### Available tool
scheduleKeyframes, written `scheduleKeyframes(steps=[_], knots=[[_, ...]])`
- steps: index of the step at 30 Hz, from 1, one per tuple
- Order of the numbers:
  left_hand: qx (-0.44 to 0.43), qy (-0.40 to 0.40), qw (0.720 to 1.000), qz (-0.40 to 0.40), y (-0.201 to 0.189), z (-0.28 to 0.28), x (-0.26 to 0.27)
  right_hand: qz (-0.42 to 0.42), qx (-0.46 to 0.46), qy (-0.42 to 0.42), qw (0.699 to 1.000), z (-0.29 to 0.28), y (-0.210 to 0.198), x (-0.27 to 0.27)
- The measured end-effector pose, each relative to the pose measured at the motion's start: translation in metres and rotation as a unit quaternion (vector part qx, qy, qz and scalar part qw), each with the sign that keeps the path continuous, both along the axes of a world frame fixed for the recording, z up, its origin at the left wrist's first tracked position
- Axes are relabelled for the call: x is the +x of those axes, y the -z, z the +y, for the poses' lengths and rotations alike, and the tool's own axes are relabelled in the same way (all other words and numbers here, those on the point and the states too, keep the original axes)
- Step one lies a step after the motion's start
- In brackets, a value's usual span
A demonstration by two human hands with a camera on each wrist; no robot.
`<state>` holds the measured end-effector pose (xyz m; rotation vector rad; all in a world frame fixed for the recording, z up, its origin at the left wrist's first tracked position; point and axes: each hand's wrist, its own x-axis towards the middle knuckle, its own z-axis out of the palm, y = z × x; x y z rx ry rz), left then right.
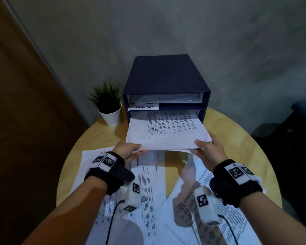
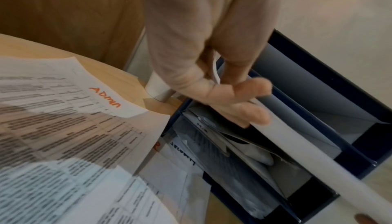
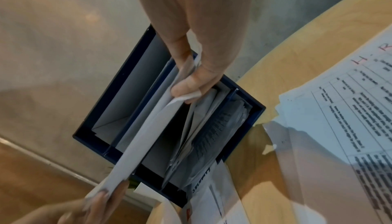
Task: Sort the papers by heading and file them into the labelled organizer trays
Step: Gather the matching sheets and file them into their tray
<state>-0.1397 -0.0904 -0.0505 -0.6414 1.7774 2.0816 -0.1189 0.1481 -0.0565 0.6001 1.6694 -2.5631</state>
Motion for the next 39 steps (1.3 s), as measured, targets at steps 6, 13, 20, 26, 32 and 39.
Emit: scheduleKeyframes(steps=[6, 13, 20, 26, 32, 39], knots=[[0.01, -0.083, 0.996, 0.031, -0.006, 0.02, -0.021, -0.015, -0.04, -0.015, 0.999, -0.009, 0.003, -0.001], [0.064, -0.152, 0.983, 0.076, -0.003, 0.043, -0.059, 0.067, 0.012, -0.008, 0.998, -0.014, 0.003, -0.012], [0.195, -0.048, 0.98, 0.004, -0.03, 0.067, -0.082, 0.105, 0.286, -0.077, 0.949, -0.015, 0.012, -0.024], [0.06, -0.04, 0.996, 0.055, -0.007, 0.07, -0.104, 0.087, 0.381, -0.12, 0.912, -0.017, 0.013, -0.028], [-0.048, 0.004, 0.997, 0.059, 0.007, 0.084, -0.113, 0.068, 0.396, -0.129, 0.907, -0.011, 0.018, -0.026], [-0.196, 0.008, 0.979, 0.049, -0.007, 0.093, -0.105, 0.068, 0.464, -0.142, 0.872, -0.007, 0.014, -0.031]])
